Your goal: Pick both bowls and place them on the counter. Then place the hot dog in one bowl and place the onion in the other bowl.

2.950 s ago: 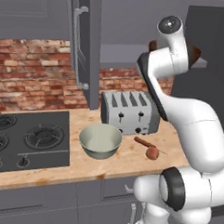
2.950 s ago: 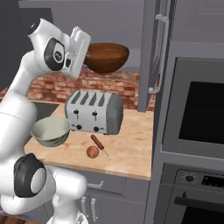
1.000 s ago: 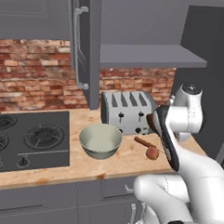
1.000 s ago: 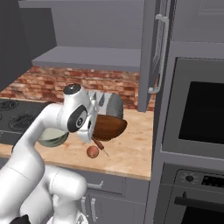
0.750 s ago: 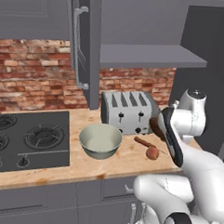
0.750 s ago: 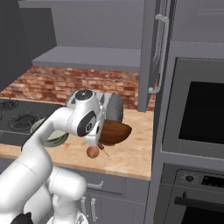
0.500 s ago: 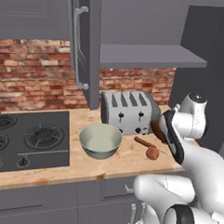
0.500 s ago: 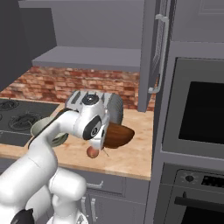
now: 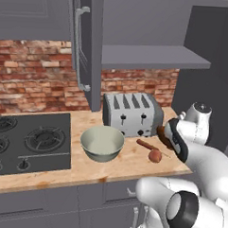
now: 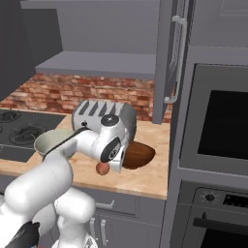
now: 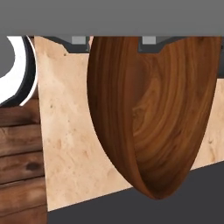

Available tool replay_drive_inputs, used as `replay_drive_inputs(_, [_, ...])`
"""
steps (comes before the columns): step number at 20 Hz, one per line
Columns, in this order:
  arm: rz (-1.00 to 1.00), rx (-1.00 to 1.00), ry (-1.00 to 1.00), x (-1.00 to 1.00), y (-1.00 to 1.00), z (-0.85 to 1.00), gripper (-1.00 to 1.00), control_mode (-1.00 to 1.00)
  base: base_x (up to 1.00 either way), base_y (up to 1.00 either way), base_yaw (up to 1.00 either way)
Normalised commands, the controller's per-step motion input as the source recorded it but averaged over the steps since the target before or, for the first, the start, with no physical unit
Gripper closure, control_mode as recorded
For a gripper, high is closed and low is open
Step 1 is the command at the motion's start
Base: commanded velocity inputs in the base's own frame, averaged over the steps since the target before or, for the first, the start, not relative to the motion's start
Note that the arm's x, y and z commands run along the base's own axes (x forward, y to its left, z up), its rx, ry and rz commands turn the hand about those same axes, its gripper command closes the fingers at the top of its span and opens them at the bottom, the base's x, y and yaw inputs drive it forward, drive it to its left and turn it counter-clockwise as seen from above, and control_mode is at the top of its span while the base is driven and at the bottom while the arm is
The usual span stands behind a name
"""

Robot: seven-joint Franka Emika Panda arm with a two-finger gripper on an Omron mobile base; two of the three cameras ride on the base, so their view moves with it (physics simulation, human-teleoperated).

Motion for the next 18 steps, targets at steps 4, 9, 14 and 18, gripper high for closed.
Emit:
replay_drive_inputs(4, [0.00,0.00,-0.04,0.10,-0.22,-0.30,1.00,-1.00,0.00,0.00,0.00])
replay_drive_inputs(9, [0.00,0.00,-0.10,0.05,-0.19,-0.28,1.00,-1.00,0.00,0.00,0.00])
replay_drive_inputs(14, [0.00,0.00,-0.10,0.06,-0.19,-0.29,1.00,-1.00,0.00,0.00,0.00])
replay_drive_inputs(18, [0.00,0.00,-0.11,0.02,-0.05,-0.28,1.00,-1.00,0.00,0.00,0.00])
